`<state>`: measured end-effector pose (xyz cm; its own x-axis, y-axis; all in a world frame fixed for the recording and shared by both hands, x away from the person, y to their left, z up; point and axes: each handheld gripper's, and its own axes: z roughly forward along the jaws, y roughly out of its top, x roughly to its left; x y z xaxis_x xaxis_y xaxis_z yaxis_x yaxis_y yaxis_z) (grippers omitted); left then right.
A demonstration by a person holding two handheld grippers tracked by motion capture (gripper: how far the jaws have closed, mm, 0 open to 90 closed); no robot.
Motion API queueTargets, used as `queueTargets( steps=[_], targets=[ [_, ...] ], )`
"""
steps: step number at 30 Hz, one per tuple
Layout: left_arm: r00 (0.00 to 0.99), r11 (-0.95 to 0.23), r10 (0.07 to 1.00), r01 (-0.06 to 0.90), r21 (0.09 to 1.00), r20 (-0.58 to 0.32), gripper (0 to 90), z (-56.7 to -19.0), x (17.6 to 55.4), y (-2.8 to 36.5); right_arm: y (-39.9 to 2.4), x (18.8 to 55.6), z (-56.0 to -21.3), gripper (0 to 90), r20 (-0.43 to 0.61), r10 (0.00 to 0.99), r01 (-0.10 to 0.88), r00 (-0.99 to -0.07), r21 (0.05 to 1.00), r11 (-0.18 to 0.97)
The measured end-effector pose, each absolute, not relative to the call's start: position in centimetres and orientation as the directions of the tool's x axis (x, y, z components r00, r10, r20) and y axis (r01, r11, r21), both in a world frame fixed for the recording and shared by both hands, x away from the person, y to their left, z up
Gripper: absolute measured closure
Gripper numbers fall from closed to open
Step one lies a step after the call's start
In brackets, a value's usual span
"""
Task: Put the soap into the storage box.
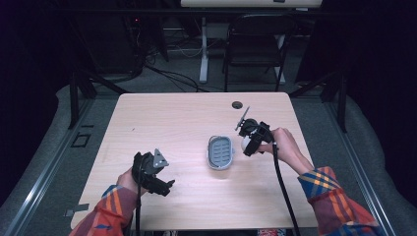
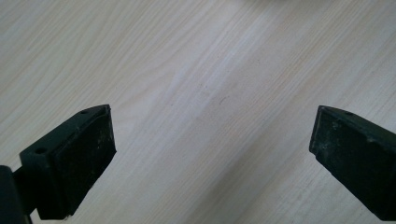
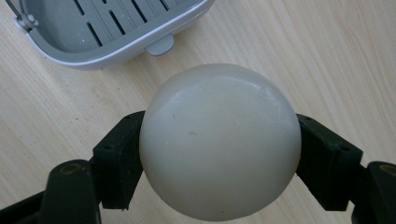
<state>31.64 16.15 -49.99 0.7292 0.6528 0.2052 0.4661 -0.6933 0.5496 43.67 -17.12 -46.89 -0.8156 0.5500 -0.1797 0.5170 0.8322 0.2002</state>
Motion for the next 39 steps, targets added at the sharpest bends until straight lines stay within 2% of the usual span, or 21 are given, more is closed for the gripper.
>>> queueTargets(
  steps=[10,25,39],
  targets=[
    [0.725,-0.691,0.657,0.469,0.550,0.208,0.2,-50.0,31.7,16.2,-15.4,43.9,-46.0,24.1,-0.181,0.533,0.495,-0.827,0.216,0.841],
    [0.726,-0.690,0.656,0.468,0.552,0.205,0.2,-50.0,31.7,16.3,-12.7,44.7,-45.0,24.1,-0.182,0.501,0.469,-0.846,0.191,0.862],
    [0.725,-0.690,0.657,0.468,0.553,0.207,0.2,-50.0,31.7,16.3,-10.2,45.1,-45.8,24.1,-0.174,0.464,0.440,-0.868,0.162,0.883]
  ],
)
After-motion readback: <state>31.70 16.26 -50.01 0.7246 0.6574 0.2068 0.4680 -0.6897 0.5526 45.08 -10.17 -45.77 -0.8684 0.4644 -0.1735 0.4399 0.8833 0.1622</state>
